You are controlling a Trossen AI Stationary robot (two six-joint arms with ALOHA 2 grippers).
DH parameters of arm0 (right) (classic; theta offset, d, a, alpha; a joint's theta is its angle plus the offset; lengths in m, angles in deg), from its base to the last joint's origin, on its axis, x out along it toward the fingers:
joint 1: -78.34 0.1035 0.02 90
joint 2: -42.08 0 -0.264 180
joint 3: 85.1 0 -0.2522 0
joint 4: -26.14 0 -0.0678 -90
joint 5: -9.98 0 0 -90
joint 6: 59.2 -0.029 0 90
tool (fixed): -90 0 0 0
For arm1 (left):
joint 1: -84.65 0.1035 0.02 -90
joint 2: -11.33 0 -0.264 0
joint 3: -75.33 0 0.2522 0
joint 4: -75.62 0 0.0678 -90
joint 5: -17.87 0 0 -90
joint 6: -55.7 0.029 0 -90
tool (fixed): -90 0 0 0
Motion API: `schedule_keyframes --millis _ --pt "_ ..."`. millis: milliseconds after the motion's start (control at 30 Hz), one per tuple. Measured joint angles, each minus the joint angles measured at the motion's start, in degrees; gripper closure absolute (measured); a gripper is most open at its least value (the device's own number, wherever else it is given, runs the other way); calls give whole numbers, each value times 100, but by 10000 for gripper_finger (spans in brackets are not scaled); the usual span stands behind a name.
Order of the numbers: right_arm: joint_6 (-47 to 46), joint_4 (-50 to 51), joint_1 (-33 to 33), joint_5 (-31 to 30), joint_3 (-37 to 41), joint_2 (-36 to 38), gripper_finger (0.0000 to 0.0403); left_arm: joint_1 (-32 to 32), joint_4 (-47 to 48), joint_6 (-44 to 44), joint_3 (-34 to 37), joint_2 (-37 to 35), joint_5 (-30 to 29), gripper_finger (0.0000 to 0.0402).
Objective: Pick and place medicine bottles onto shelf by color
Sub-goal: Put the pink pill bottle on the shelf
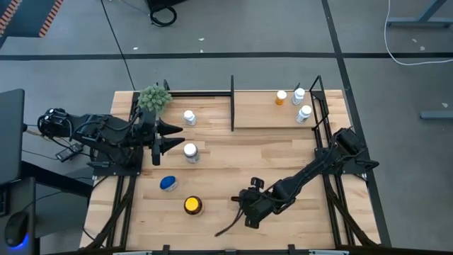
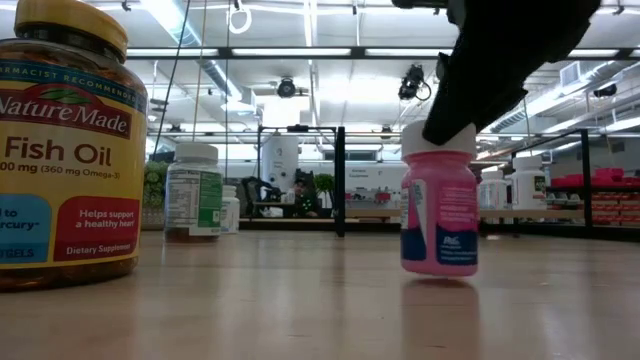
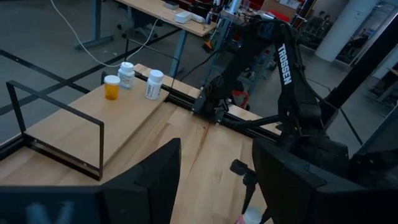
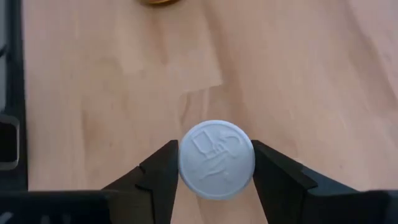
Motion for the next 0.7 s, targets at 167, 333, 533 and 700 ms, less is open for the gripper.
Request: schedule_keyframes --millis 167,333,533,700 --pt "-1717 1133 -125 -108 -256 22 217 -1 -1 -2 0 0 0 196" --pt "-3100 3233 -386 -313 -830 22 215 0 -8 -2 0 0 5 200" --pt "-4434 5234 -951 -715 -1302 47 216 -1 -2 -1 0 0 257 198" --pt "-4593 5230 -1561 -682 -1113 291 214 0 58 0 0 0 344 202"
